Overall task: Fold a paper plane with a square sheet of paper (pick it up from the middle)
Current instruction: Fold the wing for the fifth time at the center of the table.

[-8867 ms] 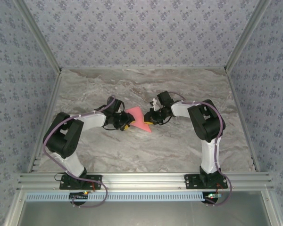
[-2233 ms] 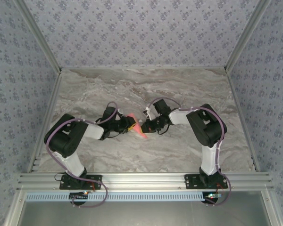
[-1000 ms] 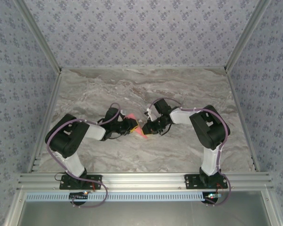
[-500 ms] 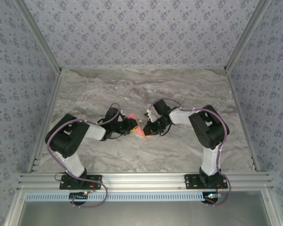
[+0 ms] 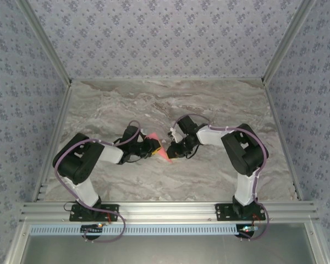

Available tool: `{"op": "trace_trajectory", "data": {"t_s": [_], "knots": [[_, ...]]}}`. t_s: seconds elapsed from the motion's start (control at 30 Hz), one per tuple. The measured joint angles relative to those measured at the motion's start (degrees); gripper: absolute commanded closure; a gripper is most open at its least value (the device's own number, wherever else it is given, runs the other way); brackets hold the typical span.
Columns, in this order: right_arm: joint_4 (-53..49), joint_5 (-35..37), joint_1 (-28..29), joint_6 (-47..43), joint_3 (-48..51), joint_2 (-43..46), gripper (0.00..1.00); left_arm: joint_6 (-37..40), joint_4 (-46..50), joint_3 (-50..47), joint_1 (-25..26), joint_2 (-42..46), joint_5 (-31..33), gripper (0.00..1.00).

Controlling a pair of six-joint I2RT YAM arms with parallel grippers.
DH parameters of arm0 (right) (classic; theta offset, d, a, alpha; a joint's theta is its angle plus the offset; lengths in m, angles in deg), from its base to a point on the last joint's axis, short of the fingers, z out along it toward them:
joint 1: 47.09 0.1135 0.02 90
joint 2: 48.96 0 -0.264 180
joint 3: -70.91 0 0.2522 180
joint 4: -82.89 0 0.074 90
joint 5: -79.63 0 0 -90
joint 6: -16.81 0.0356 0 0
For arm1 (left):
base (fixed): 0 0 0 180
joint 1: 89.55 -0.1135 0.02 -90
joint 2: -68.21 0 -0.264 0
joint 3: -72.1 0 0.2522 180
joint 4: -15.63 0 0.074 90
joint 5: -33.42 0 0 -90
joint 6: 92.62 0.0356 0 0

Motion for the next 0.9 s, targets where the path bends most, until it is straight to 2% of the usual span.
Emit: {"op": "trace_trajectory", "data": {"t_s": [0.53, 0.77, 0.9], "knots": [[-1.18, 0.37, 0.02, -0.37, 1.60, 0.04, 0.89, 0.24, 1.07, 0.26, 0.00, 0.00, 0.00, 0.76], [-1.73, 2.16, 0.22, -0.33, 1.51, 1.92, 0.80, 0.39, 2.43, 1.14, 0.00, 0.00, 0.07, 0.76], [-1.46, 4.83, 0.52, -0.31, 1.51, 5.90, 0.82, 0.42, 3.30, 1.55, 0.00, 0.00, 0.22, 0.77]]}}
